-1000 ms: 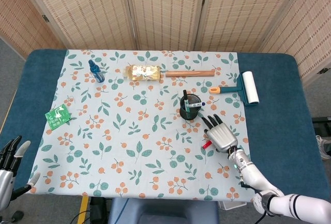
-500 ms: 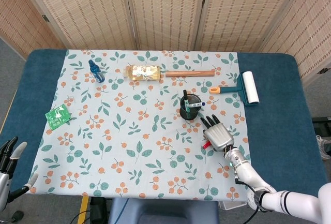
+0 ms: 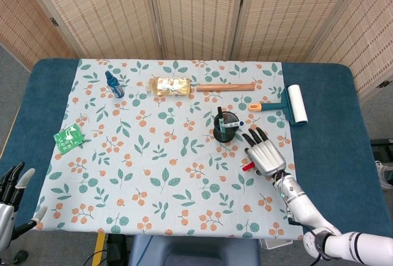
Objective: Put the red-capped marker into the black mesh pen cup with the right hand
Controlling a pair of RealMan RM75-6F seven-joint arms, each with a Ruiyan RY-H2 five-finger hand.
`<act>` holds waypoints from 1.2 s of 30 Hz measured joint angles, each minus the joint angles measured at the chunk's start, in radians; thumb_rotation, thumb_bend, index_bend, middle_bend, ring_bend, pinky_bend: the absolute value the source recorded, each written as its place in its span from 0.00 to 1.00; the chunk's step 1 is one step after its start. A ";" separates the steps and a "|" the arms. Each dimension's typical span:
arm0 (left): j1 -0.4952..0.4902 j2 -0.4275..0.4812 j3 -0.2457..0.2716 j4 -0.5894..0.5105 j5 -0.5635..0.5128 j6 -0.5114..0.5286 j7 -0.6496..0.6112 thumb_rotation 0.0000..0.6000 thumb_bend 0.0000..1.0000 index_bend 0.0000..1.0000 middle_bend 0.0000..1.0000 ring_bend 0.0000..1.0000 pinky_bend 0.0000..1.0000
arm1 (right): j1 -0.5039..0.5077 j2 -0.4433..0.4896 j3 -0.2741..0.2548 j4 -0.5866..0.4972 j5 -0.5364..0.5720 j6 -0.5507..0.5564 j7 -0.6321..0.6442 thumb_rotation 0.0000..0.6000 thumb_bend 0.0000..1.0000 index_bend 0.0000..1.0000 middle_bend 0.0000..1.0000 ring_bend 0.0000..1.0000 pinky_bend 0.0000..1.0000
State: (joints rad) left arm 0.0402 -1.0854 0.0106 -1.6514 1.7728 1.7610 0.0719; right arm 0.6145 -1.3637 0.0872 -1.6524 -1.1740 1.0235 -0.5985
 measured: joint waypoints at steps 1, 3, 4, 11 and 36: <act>0.000 -0.001 -0.001 -0.001 -0.001 -0.001 0.003 1.00 0.27 0.00 0.00 0.01 0.20 | -0.006 0.018 0.007 -0.020 -0.009 0.012 0.029 1.00 0.28 0.65 0.12 0.00 0.00; -0.001 -0.004 -0.002 -0.002 -0.004 -0.005 0.008 1.00 0.27 0.00 0.00 0.01 0.20 | -0.013 0.035 0.021 -0.045 -0.020 0.027 0.086 1.00 0.28 0.65 0.12 0.00 0.00; -0.001 -0.004 -0.002 -0.003 -0.005 -0.007 0.009 1.00 0.27 0.00 0.00 0.01 0.20 | -0.017 0.043 0.032 -0.059 -0.026 0.034 0.132 1.00 0.28 0.65 0.12 0.00 0.00; -0.003 -0.003 -0.001 -0.006 -0.009 -0.014 0.008 1.00 0.27 0.00 0.00 0.02 0.20 | -0.022 0.039 0.127 -0.095 -0.028 0.047 0.474 1.00 0.28 0.65 0.12 0.00 0.00; -0.003 0.017 -0.010 -0.003 -0.033 -0.015 -0.038 1.00 0.27 0.00 0.00 0.01 0.20 | 0.099 -0.321 0.331 0.332 0.109 0.026 0.878 1.00 0.28 0.65 0.12 0.00 0.00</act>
State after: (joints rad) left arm 0.0374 -1.0687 0.0002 -1.6544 1.7395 1.7462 0.0342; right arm 0.7138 -1.6846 0.4178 -1.3205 -1.0649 1.0493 0.2794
